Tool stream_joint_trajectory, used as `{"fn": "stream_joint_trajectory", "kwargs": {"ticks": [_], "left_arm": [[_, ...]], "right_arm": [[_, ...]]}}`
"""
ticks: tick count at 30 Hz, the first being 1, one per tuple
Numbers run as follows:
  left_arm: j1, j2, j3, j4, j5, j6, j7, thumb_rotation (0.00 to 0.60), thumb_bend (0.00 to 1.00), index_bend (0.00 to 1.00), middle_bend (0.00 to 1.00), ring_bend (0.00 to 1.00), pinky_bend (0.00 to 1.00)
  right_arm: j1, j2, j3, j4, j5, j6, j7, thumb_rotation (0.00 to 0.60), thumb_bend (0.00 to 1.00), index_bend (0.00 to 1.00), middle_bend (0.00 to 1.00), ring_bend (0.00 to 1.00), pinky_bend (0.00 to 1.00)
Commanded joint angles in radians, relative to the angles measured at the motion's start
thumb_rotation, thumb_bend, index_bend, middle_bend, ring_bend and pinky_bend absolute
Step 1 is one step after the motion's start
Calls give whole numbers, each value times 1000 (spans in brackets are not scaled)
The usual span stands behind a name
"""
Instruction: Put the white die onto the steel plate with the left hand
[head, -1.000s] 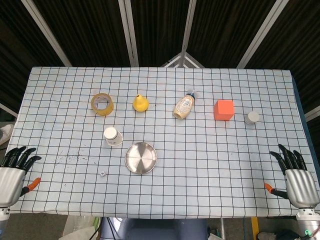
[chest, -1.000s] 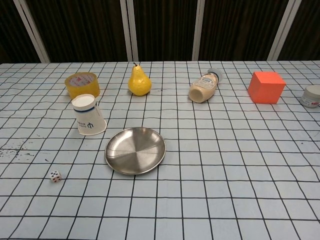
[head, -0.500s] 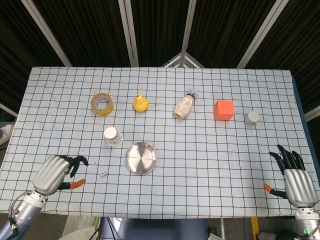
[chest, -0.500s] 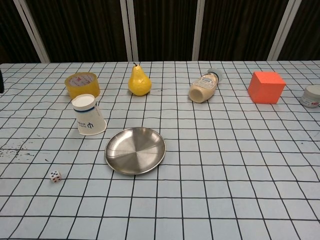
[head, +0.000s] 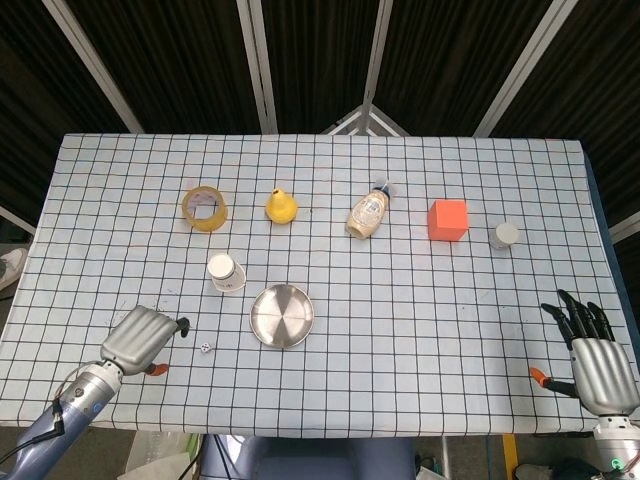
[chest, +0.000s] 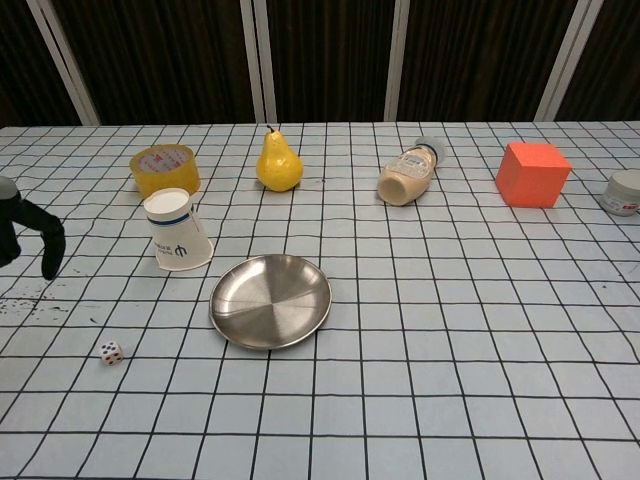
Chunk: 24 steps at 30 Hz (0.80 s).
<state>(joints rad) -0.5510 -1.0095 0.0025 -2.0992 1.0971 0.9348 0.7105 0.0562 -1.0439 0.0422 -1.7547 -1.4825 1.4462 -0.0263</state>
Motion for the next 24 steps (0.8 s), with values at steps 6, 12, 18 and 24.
{"fn": "stream_joint_trajectory", "kwargs": {"ticks": [6,12,18,24], "left_arm": [[-164,-155,-31,46,-332,11,236,600,320,448,801,752,740],[-202,-229,-16,110,-371,30,287,600,337,472,801,751,740],[-233,-284,-8,153,-398,36,308,600,297,438,800,749,737],[-260,-304,5,170,-430,22,313,600,268,414,799,747,735]], "right_arm": [[3,-4,-1,-2,-1,-4,-5,600,143,187,33,97,0],[3,-3,-1,0,7,-9,-1,600,143,187,33,97,0],[6,-3,-2,0,8,-16,2,600,143,187,34,97,0],[8,-5,-2,2,14,-23,-1,600,143,187,33,97,0]]}}
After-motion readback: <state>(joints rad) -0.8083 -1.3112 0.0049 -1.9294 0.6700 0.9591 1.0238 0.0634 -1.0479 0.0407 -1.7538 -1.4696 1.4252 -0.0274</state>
